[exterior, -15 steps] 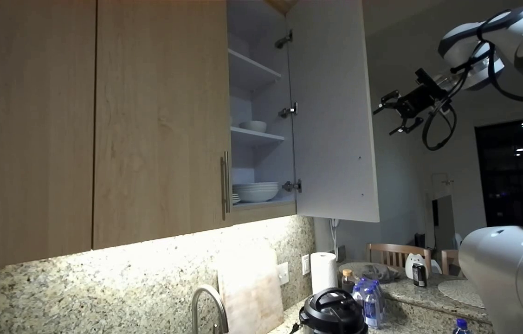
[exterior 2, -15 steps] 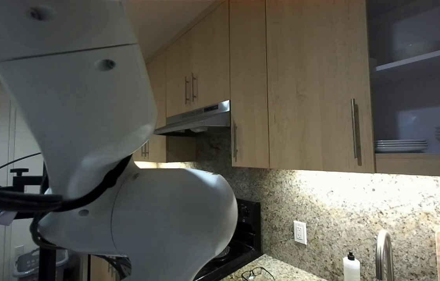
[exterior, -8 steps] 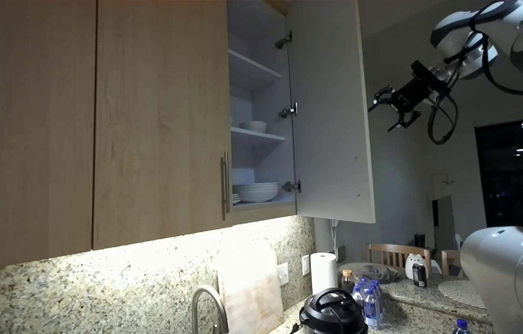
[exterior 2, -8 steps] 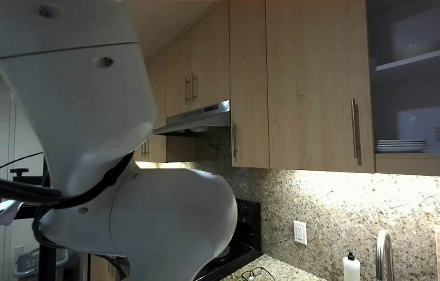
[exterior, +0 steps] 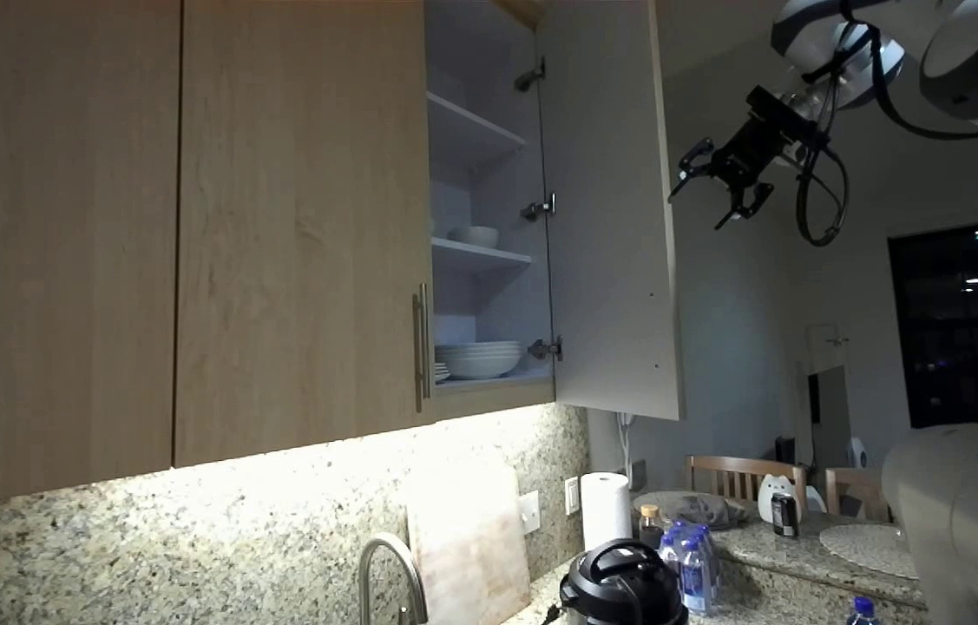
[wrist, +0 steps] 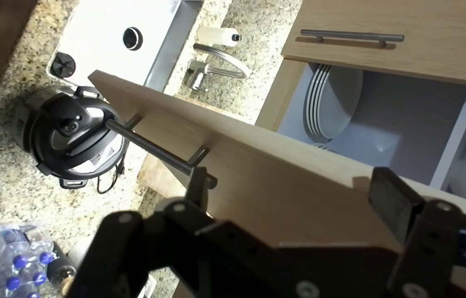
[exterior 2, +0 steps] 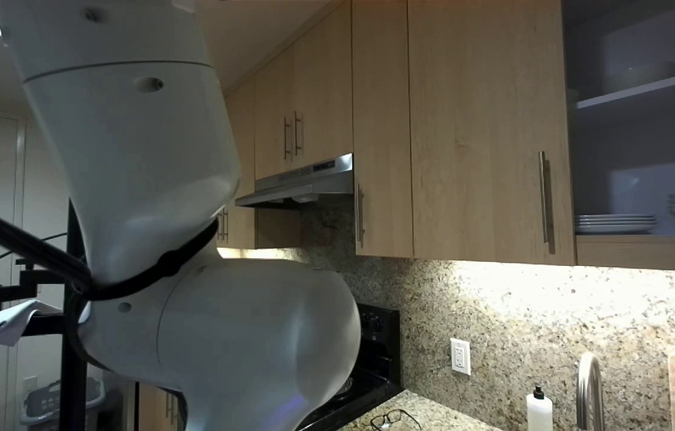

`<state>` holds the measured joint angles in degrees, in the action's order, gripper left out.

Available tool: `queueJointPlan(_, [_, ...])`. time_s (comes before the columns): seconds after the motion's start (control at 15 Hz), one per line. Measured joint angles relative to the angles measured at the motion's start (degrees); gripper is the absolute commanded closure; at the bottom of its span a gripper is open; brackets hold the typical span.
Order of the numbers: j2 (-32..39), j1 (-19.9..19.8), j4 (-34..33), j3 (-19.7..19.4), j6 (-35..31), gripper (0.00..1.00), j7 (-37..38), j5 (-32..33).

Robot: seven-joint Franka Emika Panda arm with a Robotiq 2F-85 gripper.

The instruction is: Close the right door of the top cabinet.

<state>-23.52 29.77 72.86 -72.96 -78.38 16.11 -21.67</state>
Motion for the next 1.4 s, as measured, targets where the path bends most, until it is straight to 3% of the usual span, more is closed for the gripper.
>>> queueJointPlan(0.4, [4.89,-10.42,0.32,9.67,2.01,0.00,-5.55,1.07])
queueJointPlan(0.8, [2.41,-14.75,3.79,20.52,1.98,0.00,-5.55,9.17])
queueJointPlan(1.4, [-3.17,-20.96,10.02,25.44,1.95,0.00,-5.32,13.28])
